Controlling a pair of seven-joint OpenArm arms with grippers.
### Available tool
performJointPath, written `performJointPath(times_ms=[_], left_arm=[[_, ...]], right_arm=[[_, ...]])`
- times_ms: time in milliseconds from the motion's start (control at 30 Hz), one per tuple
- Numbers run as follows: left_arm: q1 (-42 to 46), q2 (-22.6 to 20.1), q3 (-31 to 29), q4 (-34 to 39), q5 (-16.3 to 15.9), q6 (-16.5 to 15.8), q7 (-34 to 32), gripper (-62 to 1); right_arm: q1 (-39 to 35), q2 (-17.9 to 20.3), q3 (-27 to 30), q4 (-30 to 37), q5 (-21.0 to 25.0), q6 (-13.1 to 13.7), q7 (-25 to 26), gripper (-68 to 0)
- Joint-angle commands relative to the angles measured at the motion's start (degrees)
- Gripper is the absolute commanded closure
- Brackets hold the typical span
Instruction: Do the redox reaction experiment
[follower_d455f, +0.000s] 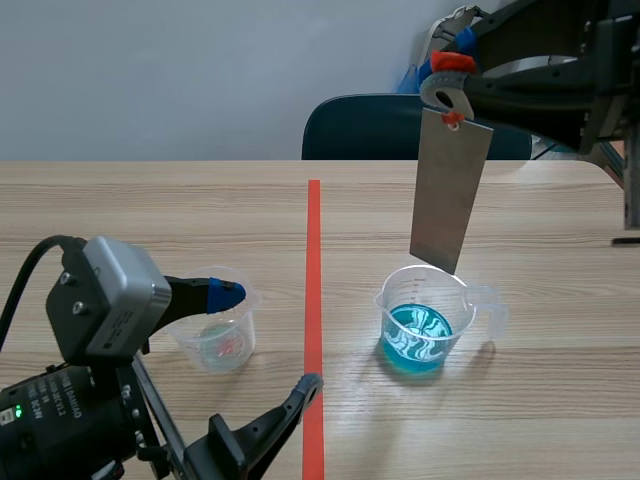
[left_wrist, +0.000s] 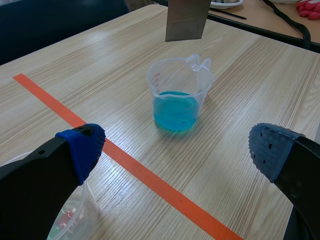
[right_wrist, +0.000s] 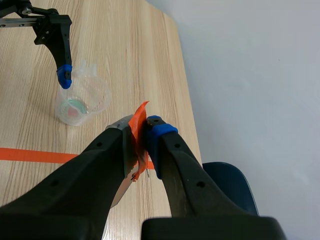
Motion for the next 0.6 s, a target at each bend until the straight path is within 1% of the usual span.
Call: performJointPath(times_ms=[0,233,567], left_arm=[[0.1,0.5,-0.1,0.6,-0.2,-0.2,-0.9,-61.7],[0.1,0.5,-0.1,0.6,-0.2,-0.2,-3.8,-61.7],[0.1,0.5,-0.1,0.6,-0.2,-0.2,-3.7,-61.7]], right_arm=[[1.0,0.3,0.6,0.5,0.8,0.4,0.5,-0.4],[1.0,0.3,0.6,0.5,0.8,0.4,0.6,-0.4],[1.0,0.3,0.6,0.5,0.8,0.4,0.6,-0.4]])
